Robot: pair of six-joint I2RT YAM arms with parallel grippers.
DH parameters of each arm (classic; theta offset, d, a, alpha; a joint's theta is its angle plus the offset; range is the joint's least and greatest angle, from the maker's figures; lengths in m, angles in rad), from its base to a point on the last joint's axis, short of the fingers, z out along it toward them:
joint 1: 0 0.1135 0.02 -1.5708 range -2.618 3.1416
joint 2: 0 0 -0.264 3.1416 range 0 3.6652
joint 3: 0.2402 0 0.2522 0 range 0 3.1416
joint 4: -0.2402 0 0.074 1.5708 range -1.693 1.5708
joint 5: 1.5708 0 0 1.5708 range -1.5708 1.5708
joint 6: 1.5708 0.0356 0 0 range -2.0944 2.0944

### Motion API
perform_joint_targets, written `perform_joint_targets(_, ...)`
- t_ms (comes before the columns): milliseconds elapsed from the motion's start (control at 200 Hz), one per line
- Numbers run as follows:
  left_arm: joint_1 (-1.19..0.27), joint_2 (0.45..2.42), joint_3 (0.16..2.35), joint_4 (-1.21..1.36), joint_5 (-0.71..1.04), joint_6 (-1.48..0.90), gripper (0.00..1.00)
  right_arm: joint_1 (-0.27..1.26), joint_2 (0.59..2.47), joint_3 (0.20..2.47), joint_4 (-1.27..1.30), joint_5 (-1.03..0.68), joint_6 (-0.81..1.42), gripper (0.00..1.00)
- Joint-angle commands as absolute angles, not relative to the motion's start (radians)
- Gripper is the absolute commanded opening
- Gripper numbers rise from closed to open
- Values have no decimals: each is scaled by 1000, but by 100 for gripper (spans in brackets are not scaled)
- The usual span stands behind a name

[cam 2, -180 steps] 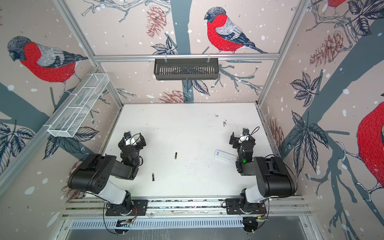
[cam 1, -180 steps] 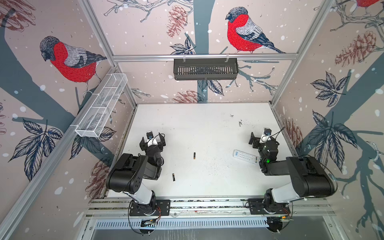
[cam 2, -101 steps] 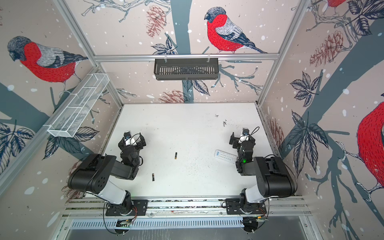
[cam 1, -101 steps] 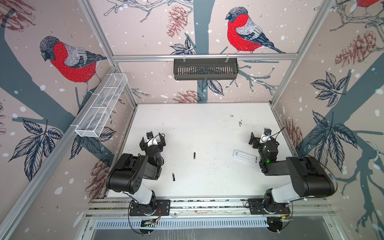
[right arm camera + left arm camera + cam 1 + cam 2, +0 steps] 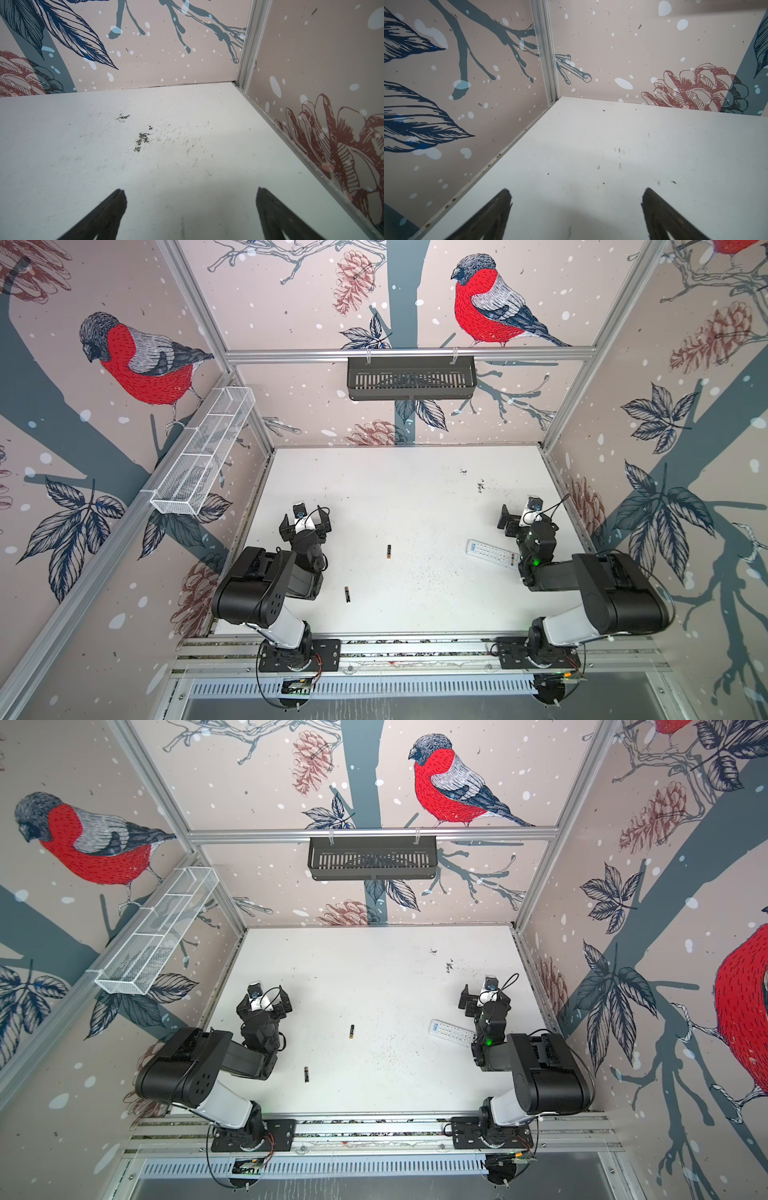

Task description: Load the batteries into the remote control

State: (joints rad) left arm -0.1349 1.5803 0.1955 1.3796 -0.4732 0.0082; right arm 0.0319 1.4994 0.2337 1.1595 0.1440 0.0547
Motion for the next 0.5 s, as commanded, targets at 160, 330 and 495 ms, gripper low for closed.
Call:
perform_joint_targets(160, -135, 1563, 174, 1444, -397, 40, 97, 34, 1498, 234, 1198, 156, 57, 99)
perform_joint_targets(330, -135, 1561, 164, 1462, -368, 50, 97, 34, 1500, 233, 1198, 156, 57, 99)
perform_joint_targets(495, -133, 1557, 138, 1494, -255, 85, 97, 34, 1500, 233, 1198, 156, 57, 99)
